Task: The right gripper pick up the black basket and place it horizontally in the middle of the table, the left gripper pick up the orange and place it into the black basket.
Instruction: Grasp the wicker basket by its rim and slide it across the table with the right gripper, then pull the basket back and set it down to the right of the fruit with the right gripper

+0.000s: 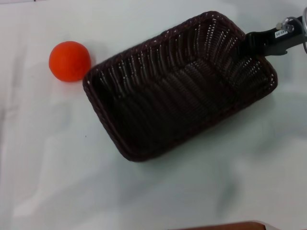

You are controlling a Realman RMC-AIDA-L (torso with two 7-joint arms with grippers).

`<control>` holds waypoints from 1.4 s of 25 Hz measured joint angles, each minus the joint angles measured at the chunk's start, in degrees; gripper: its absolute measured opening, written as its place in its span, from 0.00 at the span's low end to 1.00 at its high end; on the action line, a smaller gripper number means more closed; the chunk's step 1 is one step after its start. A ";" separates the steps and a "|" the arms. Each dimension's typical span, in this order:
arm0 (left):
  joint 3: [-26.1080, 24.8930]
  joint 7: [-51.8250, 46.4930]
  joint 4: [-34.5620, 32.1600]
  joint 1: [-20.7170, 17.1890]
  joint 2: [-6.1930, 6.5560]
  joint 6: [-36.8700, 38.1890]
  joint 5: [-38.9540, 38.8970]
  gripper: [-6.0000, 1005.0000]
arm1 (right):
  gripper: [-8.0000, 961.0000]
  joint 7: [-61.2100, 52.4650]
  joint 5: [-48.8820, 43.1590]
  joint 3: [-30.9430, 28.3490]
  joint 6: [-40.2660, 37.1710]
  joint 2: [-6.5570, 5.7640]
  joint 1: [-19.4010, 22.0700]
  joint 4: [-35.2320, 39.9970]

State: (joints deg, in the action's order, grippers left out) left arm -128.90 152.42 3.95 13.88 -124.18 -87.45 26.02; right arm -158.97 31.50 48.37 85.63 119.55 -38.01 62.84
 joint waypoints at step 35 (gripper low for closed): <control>-0.37 0.03 1.82 0.91 -0.10 3.36 -0.01 0.87 | 0.17 -4.24 4.95 2.18 -5.27 -0.31 6.33 -1.58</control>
State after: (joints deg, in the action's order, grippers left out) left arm -129.27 152.45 5.77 14.80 -124.29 -84.10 26.01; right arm -163.21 36.46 50.54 80.36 119.25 -31.68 61.26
